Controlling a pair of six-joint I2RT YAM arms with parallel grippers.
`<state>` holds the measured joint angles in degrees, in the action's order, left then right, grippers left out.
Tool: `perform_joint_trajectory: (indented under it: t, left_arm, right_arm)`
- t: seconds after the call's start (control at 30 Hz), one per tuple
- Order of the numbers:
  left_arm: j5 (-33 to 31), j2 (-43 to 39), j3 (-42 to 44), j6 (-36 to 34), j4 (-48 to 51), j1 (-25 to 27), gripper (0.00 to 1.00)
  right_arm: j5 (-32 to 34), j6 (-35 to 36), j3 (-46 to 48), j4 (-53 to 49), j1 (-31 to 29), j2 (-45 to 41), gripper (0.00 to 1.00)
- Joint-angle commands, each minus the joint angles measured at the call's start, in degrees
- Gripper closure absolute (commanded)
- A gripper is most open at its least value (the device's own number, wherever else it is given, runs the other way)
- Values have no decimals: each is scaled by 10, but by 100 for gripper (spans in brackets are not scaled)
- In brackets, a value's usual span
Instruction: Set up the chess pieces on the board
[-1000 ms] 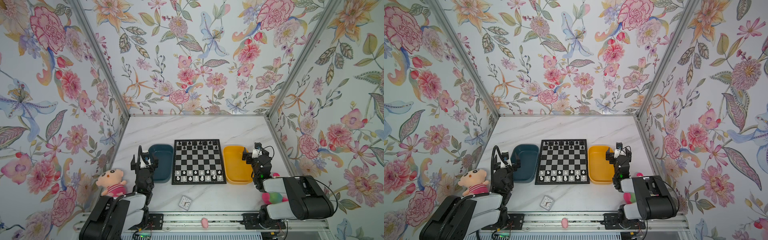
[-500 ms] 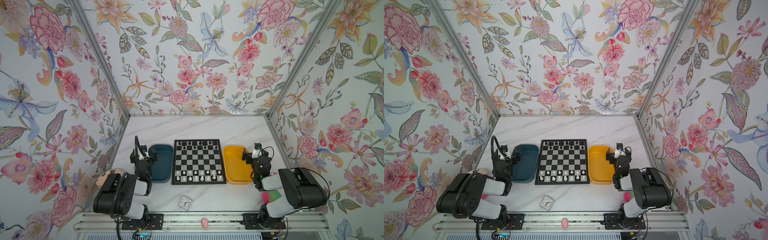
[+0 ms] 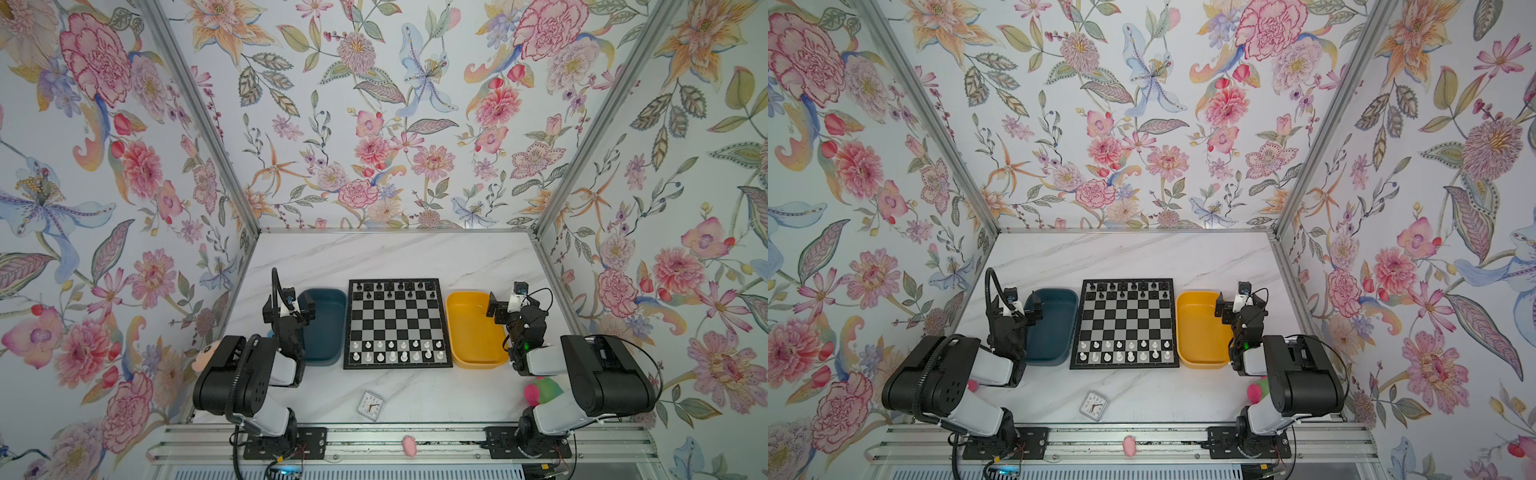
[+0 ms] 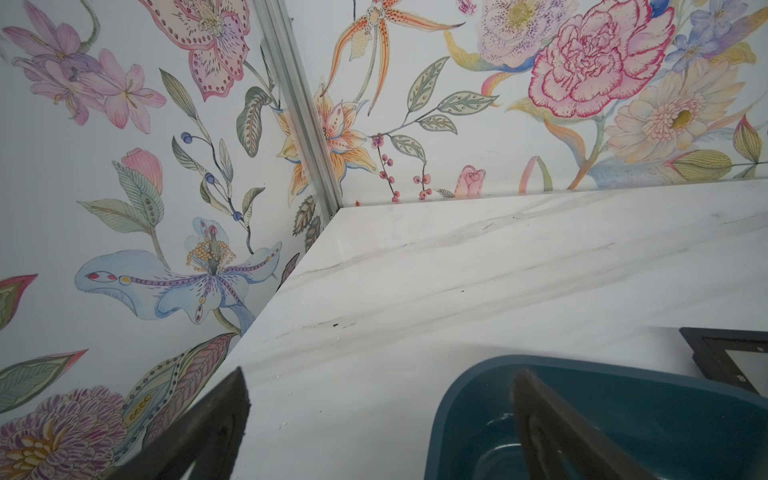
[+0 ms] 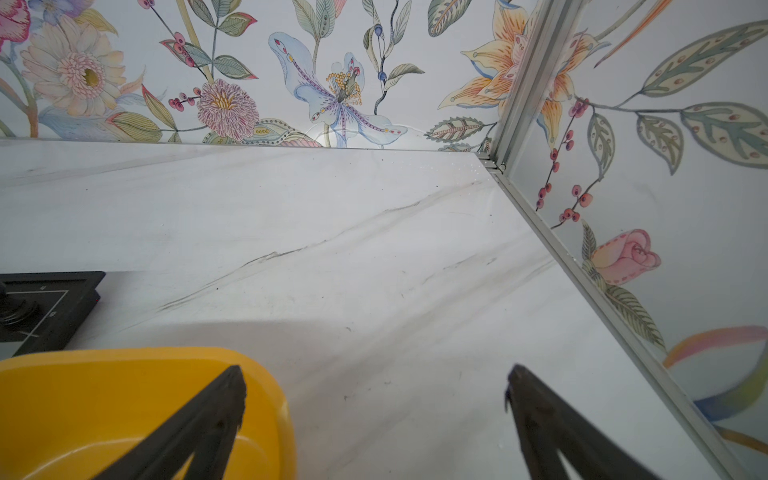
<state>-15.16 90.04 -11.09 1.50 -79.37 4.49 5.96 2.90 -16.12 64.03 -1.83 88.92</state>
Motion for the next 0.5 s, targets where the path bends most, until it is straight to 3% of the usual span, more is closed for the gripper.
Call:
perform_joint_trajectory:
  t: [0.0, 0.47]
  left_arm:
    - [5, 3, -8, 1, -14, -2, 1]
    - [2, 4, -10, -6, -11, 5, 1]
  right_arm:
    - [-14, -12, -8, -12, 2, -3, 1]
    - [-13, -10, -8, -10, 0, -4, 1]
